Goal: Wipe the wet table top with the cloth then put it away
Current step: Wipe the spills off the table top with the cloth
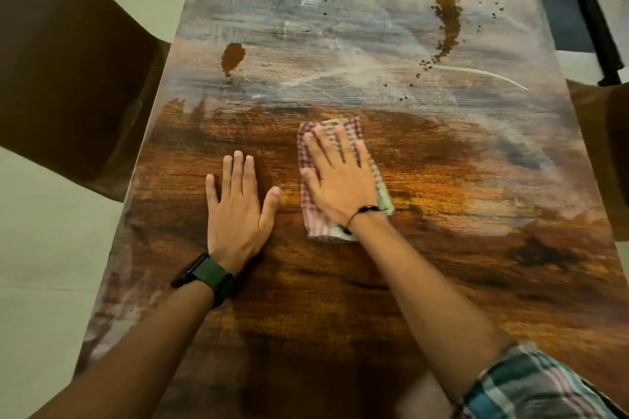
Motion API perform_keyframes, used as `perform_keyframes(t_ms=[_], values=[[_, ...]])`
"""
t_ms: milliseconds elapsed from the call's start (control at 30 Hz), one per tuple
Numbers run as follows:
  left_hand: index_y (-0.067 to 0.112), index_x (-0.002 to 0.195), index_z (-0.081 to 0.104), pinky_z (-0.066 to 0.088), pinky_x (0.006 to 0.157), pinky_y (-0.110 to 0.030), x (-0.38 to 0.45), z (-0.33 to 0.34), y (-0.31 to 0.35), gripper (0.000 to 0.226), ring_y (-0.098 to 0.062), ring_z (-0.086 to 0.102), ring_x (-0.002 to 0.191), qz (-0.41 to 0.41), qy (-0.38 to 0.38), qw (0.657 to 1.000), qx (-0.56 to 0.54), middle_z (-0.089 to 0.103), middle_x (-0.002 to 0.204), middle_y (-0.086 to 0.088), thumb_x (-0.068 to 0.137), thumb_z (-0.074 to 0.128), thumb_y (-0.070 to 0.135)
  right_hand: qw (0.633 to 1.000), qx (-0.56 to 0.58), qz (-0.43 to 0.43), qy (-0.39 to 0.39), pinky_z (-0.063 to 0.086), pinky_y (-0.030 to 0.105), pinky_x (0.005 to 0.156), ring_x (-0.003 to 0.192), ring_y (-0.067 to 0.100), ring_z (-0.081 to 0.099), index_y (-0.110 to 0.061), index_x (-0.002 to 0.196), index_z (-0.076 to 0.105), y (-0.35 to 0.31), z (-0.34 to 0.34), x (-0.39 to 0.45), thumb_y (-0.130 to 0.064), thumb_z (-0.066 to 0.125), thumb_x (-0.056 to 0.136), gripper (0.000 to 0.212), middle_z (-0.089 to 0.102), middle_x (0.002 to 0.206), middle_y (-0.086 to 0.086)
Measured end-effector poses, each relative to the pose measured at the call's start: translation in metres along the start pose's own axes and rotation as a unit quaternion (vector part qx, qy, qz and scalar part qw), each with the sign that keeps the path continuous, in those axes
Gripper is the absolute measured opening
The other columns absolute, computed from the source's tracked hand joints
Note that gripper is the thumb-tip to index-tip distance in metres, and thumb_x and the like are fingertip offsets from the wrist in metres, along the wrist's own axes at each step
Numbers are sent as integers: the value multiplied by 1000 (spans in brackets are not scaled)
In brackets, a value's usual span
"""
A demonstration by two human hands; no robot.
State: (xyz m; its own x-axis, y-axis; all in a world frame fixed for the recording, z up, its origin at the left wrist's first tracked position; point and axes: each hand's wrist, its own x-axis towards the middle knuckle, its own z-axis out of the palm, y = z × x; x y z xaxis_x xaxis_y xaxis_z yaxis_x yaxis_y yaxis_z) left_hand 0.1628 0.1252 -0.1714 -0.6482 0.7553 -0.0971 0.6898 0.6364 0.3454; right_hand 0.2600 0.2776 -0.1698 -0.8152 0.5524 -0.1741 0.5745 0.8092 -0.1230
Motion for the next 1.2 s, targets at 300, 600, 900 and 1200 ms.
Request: perform_keyframes(t_ms=[300, 600, 900, 1200], values=[[14, 147, 6, -9, 114, -43, 20, 29, 106, 82, -16, -6, 143, 77, -26, 995, -54, 4, 157, -1, 81, -4, 62, 971, 29, 237, 24, -5, 46, 117, 146, 24, -9, -25, 152, 2, 157, -11, -23, -50, 19, 99, 61, -4, 160, -2], [17, 147, 11, -8, 114, -42, 37, 68, 209, 78, -17, -1, 144, 217, -82, 971, -64, 12, 156, 0, 84, -3, 61, 981, 16, 187, 48, 13, 48, 112, 144, 27, 12, -18, 150, 20, 104, 18, -171, -43, 24, 94, 62, 18, 157, 2], [13, 146, 0, -7, 115, -34, 33, 75, 212, 77, -10, -4, 143, 305, -95, 948, 5, 3, 156, -2, 85, -7, 60, 975, 7, 222, 17, -5, 44, 117, 146, 21, -9, -27, 151, 0, 197, -16, -37, -47, 6, 90, 64, -7, 159, -6], [27, 147, 11, -2, 114, -39, 35, 76, 215, 60, -14, 2, 144, 291, -80, 953, 39, 9, 156, 2, 93, 1, 53, 978, 8, 204, 47, 10, 46, 115, 145, 25, 10, -20, 151, 18, 165, 7, -163, -45, 19, 93, 63, 14, 158, 0]])
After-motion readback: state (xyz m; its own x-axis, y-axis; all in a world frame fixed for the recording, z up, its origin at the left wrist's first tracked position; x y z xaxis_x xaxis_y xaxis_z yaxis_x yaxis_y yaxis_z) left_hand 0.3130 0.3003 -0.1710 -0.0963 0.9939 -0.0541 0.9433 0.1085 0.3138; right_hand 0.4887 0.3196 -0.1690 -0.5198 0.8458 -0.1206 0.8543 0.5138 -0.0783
